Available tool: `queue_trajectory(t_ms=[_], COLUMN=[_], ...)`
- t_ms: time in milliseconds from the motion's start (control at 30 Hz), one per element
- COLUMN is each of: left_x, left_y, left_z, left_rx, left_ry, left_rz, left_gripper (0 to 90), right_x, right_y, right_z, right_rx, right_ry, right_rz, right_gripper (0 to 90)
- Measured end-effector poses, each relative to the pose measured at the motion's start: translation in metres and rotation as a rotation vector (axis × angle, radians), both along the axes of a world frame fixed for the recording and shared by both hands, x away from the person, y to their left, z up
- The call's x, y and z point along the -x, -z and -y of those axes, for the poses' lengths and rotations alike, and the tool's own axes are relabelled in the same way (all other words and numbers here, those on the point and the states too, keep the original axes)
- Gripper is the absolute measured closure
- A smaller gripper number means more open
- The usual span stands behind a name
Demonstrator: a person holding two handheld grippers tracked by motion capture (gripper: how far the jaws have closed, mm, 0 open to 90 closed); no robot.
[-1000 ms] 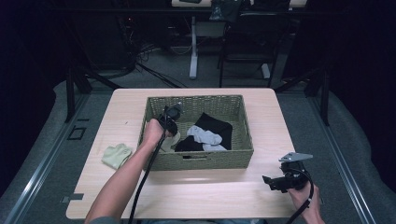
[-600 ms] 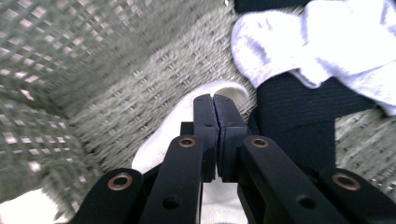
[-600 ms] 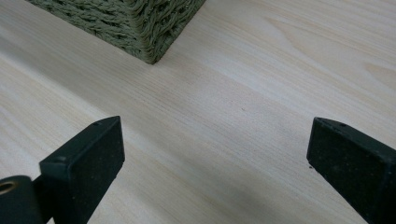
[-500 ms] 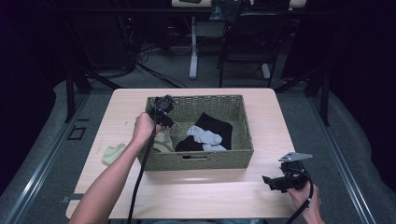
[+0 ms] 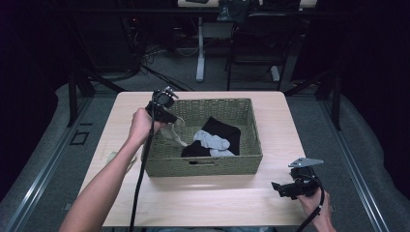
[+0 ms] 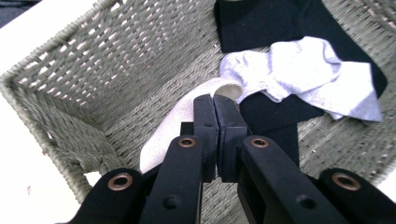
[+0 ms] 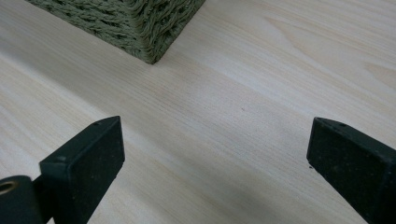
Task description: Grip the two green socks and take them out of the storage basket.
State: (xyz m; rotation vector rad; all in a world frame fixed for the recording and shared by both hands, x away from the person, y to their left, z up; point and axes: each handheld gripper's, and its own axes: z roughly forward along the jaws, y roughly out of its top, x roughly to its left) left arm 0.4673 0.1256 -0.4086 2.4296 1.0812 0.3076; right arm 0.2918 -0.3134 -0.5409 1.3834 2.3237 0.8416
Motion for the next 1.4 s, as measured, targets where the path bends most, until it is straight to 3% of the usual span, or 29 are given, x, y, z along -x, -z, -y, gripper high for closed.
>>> queue_trajectory(t_ms=[767,1000,1400], left_x=[-0.001,-0.003,0.004], left_y=[-0.058,-0.071,-0.098], left_z=[-0.003,-0.013,-0.045], left_rx=[0.041,0.049,0.102], left_ry=[0.021,0.003,-0.051], left_rz=[0.053,0.065,0.114], left_gripper=[89.2,89.2,89.2], right_x=[0.000,0.000,0.000], right_y=[0.000,0.000,0.000], right_z=[0.000,0.000,0.000], right_rx=[0.008,0.006,0.009], right_ry=[0.000,0.001,0.001], right_rz=[-0.003,-0.008,-0.008], right_gripper=[3.8,3.8,3.8])
